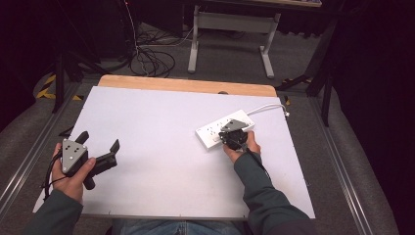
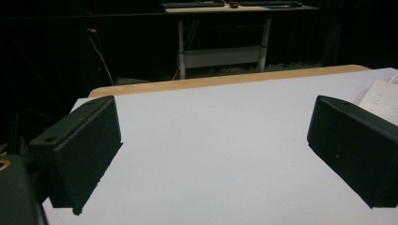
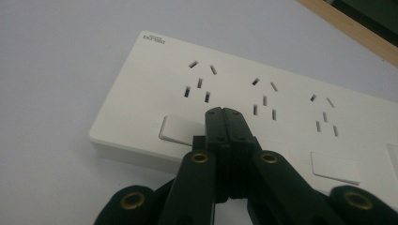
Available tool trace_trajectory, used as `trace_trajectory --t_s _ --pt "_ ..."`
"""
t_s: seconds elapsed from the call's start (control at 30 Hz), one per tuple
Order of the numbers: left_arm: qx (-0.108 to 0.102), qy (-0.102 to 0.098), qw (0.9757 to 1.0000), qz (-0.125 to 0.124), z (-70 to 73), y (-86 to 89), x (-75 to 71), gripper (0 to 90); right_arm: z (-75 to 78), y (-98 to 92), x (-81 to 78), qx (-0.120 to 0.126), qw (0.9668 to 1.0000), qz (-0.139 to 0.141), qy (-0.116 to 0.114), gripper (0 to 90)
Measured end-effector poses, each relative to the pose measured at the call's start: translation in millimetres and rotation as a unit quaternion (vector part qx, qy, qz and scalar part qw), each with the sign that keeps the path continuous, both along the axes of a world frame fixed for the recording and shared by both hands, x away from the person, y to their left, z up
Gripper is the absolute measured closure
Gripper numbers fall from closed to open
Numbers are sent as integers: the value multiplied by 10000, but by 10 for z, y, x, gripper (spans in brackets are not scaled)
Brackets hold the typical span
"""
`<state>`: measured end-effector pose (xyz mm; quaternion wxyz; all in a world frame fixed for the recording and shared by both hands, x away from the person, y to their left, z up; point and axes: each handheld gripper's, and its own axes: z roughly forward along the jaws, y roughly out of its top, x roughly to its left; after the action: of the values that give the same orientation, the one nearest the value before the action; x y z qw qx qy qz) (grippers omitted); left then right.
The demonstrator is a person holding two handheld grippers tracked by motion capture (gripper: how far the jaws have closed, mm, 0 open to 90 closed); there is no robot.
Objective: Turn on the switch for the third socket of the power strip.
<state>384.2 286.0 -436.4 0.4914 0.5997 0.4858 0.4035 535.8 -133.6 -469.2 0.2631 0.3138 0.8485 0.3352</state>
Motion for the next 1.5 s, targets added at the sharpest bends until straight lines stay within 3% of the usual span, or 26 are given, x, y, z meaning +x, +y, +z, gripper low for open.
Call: trace_trajectory --t_s 0.5,0.7,0.8,1.13,1.3,1.5 --pt "-9 22 10000 14 -4 12 1 38 -16 18 -9 -21 9999 -13 -110 900" --pt "-10 26 10000 -12 -1 2 14 38 4 2 -20 -25 10000 8 -10 900" --pt "2 28 10000 -14 -1 0 21 38 27 -3 -49 139 9999 51 65 897" --pt "-6 42 10000 -22 0 -3 24 38 159 82 -212 548 9979 356 -20 900" --pt "-16 43 10000 9 -5 9 28 38 256 26 -306 865 9949 522 -44 893" --pt "-15 36 10000 26 -3 11 23 38 333 -111 -373 1234 9909 524 -89 884"
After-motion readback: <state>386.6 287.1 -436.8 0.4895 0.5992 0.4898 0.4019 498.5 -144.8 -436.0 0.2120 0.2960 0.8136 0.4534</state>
